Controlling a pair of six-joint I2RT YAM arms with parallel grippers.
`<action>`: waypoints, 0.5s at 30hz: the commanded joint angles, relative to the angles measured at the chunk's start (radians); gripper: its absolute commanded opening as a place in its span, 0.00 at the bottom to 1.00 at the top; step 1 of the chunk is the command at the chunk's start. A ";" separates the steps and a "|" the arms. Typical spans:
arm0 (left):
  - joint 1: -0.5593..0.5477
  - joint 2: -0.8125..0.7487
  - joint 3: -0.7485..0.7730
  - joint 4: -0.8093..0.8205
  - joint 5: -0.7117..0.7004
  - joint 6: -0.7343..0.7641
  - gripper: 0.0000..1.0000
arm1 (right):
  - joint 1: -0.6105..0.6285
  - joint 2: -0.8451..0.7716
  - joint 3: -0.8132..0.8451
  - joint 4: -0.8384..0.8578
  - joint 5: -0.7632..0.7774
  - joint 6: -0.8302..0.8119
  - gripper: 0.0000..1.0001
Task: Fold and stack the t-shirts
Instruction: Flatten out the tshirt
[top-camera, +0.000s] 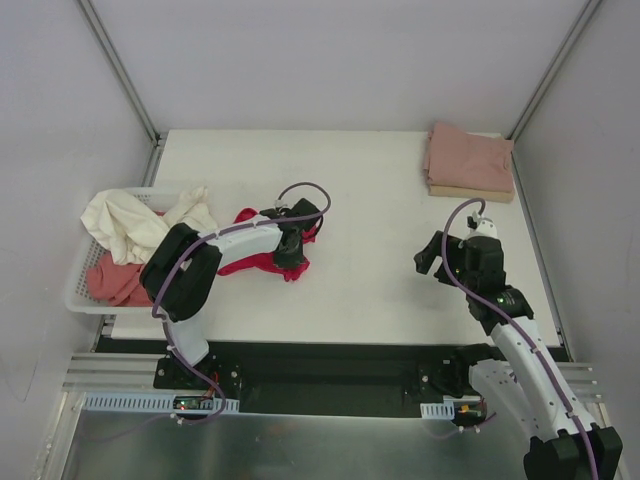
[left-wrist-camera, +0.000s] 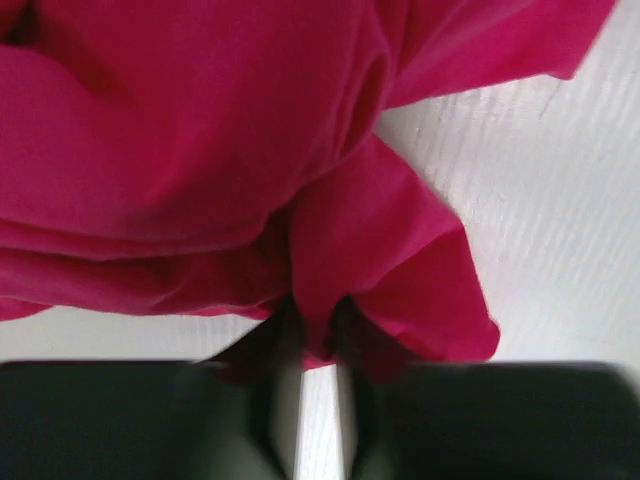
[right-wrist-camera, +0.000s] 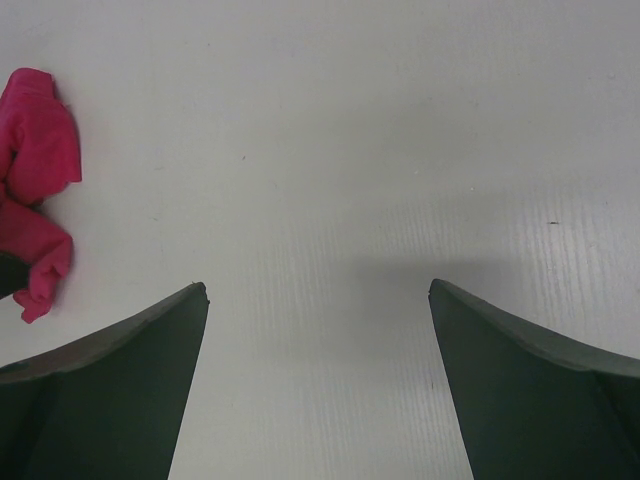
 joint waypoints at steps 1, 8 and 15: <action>-0.008 0.022 0.057 -0.026 -0.022 0.003 0.00 | 0.010 -0.003 0.003 0.037 -0.008 0.003 0.97; -0.169 -0.186 0.241 -0.023 -0.067 0.210 0.00 | 0.019 -0.003 -0.009 0.089 -0.090 -0.011 0.97; -0.210 -0.304 0.486 0.023 0.079 0.347 0.00 | 0.044 -0.005 -0.011 0.106 -0.108 -0.016 0.97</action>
